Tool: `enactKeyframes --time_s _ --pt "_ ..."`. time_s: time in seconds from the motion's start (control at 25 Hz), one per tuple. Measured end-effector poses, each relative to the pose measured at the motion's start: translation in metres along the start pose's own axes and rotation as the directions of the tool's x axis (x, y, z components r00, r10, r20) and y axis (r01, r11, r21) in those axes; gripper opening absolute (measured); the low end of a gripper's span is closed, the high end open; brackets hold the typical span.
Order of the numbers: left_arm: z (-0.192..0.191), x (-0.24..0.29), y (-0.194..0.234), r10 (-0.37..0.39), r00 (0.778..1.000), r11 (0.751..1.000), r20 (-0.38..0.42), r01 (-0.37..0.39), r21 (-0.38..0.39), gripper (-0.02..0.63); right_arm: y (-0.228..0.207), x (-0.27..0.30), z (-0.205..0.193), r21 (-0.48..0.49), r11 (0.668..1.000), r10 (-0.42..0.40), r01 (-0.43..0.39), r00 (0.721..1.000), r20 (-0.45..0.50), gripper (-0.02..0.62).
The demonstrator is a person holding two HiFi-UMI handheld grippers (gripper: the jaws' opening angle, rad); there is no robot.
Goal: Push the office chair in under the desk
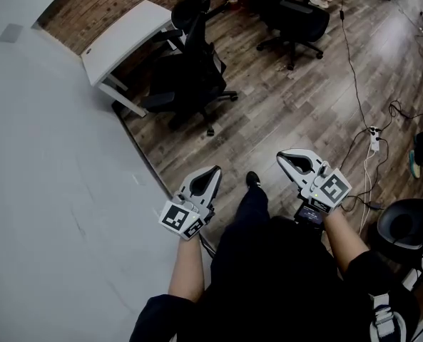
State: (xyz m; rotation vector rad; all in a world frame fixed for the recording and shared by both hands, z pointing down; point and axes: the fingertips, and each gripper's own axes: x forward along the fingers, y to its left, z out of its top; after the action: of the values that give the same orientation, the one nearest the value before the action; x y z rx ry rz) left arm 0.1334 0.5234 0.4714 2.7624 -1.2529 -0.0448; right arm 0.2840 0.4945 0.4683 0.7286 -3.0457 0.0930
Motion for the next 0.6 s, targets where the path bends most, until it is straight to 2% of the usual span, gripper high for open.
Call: enactKeyframes --time_s 0.16,0.32,0.48,0.6 --pt "-0.007 0.018 0.019 0.001 1.0 1.0 -0.009 -0.001 -0.031 0.015 -0.021 0.003 -0.006 0.018 1.0 -0.017 0.017 1.0 -0.024 0.006" --pt "-0.012 0.046 0.048 -0.008 1.0 0.999 -0.021 0.008 -0.039 0.015 -0.062 0.009 -0.014 0.039 0.997 -0.066 0.067 0.997 -0.039 0.006" --pt "-0.016 0.081 0.091 -0.006 1.0 0.999 -0.03 0.004 -0.042 0.015 -0.1 0.034 -0.02 0.025 0.998 -0.062 0.063 0.996 -0.06 0.006" --pt "-0.005 0.109 0.132 0.006 1.0 0.999 -0.019 -0.007 -0.031 0.015 -0.136 0.061 -0.015 0.017 0.998 -0.051 0.052 0.996 -0.073 0.006"
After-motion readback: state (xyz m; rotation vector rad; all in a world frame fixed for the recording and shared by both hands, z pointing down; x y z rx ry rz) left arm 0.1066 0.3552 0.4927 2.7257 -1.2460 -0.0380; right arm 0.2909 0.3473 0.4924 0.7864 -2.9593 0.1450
